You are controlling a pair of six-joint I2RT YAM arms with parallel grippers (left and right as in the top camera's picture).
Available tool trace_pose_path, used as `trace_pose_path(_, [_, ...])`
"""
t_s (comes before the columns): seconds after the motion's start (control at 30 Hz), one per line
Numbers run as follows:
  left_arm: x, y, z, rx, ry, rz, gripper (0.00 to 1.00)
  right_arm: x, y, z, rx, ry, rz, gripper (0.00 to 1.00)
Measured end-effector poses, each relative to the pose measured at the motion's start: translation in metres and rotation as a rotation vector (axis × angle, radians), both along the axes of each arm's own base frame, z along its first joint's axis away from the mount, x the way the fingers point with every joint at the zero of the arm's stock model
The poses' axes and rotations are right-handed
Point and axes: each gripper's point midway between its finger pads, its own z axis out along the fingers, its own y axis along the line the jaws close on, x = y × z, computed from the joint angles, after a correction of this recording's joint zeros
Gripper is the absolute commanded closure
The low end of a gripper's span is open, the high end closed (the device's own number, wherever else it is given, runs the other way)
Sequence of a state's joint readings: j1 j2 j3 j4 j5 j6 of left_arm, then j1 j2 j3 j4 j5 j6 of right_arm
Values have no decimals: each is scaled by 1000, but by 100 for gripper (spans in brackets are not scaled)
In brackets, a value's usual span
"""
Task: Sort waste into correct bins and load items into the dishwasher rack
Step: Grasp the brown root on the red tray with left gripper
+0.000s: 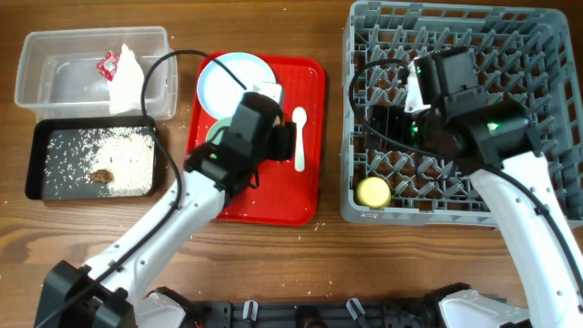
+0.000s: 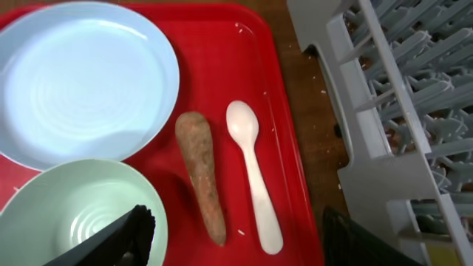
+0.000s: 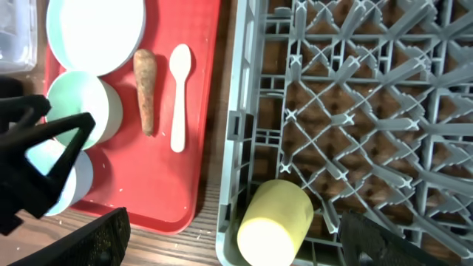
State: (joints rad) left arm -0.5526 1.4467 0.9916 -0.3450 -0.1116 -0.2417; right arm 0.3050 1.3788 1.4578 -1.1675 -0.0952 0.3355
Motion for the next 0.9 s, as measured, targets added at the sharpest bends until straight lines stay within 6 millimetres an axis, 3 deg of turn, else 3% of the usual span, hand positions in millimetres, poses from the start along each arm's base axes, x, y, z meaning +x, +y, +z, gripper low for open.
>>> trace_pose_path(0.1, [2, -2, 5, 42, 8, 9, 27, 0, 0, 0, 0, 0, 0, 8])
trace_pose_path(0.3, [31, -15, 51, 126, 79, 24, 28, -1, -1, 0, -4, 2, -1, 8])
trace_pose_path(0.37, [43, -22, 48, 158, 117, 23, 29, -1, -1, -1, -5, 4, -1, 8])
trace_pose_path(0.47, [50, -26, 11, 200, 198, 40, 27, -2, -1, -1, -6, 6, -1, 8])
trace_pose_path(0.57, [54, -23, -47, 254, 307, 104, 26, -4, -2, -2, -13, 18, -2, 8])
trace_pose_path(0.67, [58, -17, -81, 270, 365, 161, 26, -4, -3, -2, -14, 18, 1, 8])
trace_pose_path(0.9, [70, -18, -110, 245, 377, 205, 34, -4, -3, -2, -16, 17, 4, 8])
